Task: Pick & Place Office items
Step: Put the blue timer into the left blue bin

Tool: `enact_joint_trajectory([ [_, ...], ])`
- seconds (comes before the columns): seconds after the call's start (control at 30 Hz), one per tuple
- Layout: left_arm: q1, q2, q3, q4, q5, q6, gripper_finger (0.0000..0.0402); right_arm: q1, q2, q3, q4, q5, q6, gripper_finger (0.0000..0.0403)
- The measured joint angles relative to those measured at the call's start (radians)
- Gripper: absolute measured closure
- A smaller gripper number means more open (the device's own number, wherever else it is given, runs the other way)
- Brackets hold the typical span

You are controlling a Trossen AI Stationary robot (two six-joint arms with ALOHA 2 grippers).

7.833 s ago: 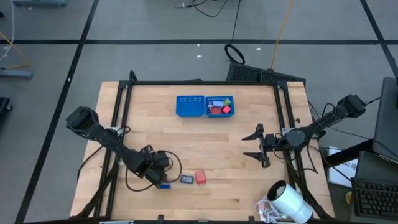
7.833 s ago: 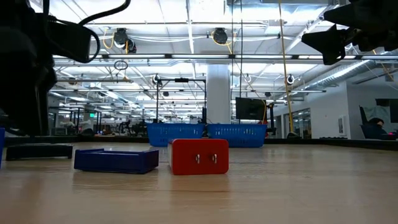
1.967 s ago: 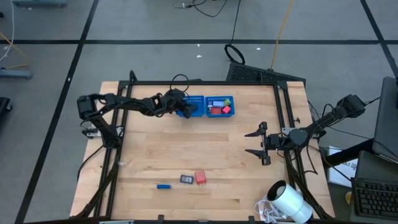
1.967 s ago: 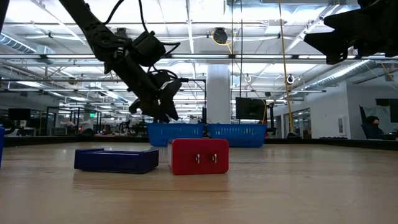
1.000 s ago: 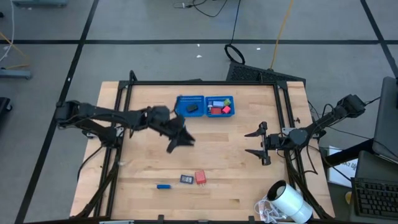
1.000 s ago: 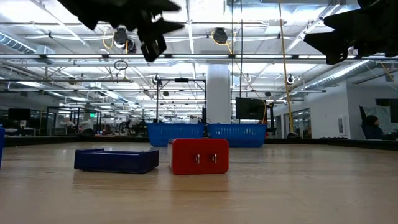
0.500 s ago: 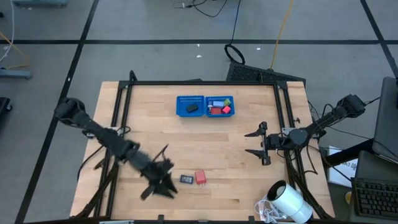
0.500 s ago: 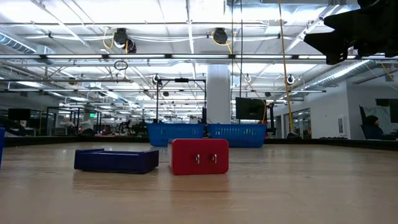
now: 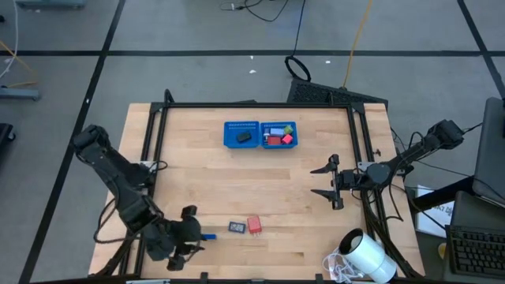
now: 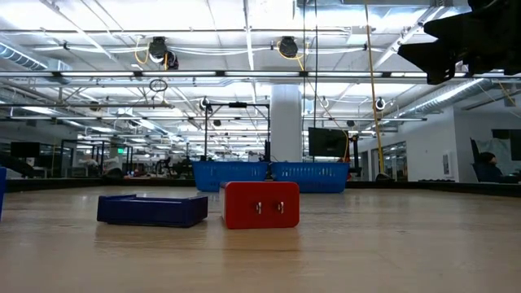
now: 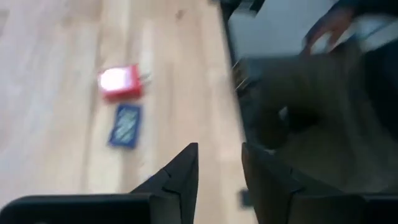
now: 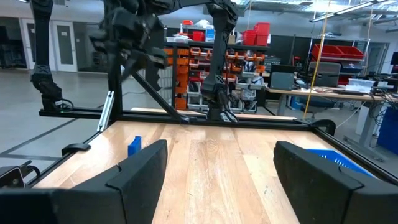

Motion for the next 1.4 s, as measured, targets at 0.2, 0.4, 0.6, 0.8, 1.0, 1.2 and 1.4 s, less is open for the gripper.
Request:
enact_joint_trajectory([
  [0.2,0.029,0.057,0.000,-0.157,0.008,-0.006,0.0353,0.000,0.000,0.000,0.000,0.000,0.000,0.0121],
  [0.4,0.034,0.105,0.000,-0.180,0.065,-0.128,0.0388,0.000,0.000,0.000,0.000,0.000,0.000,0.0121],
  [0.6,0.035,0.159,-0.001,-0.212,0.072,-0.210,0.0349,0.000,0.000,0.000,0.000,0.000,0.000,0.0121],
  [0.8,0.035,0.228,-0.001,-0.222,0.074,-0.224,0.0298,0.000,0.000,0.000,0.000,0.000,0.000,0.0121],
  [1.0,0.035,0.307,-0.001,-0.229,0.079,-0.253,0.0243,0.000,0.000,0.000,0.000,0.000,0.000,0.0121],
  [1.2,0.034,0.345,-0.001,-0.233,0.080,-0.255,0.0196,0.000,0.000,0.000,0.000,0.000,0.000,0.0121],
  [1.4,0.034,0.346,-0.001,-0.225,0.080,-0.255,0.0173,0.000,0.000,0.000,0.000,0.000,0.000,0.0121],
])
